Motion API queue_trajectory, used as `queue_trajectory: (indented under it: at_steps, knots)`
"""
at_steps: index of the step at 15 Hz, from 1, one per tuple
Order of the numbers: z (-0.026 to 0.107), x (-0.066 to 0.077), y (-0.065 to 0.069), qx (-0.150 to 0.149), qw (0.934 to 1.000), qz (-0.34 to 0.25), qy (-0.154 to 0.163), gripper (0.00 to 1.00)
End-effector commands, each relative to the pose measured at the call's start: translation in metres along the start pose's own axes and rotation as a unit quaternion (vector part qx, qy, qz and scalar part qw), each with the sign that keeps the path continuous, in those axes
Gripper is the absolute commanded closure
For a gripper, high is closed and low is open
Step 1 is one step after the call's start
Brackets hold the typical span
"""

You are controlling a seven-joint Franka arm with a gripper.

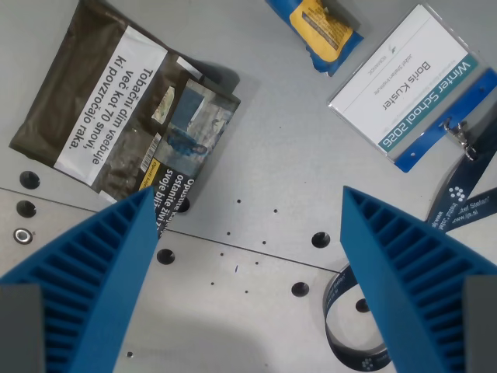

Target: Move above the blue bag

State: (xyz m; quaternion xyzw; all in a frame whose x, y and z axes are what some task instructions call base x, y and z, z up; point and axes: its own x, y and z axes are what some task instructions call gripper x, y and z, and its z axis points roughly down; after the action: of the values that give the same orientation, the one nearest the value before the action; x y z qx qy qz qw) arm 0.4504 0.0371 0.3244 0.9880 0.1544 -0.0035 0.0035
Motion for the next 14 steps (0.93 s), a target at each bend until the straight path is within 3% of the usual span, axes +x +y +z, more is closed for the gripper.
queue_trajectory:
  at_steps: [1, 14]
  knots:
    - [-0.002, 0.000, 0.000, -0.001, 1.0000, 0.000, 0.003, 0.00]
    - [0.008, 0.007, 0.001, -0.002, 0.9983, -0.057, 0.009, 0.00]
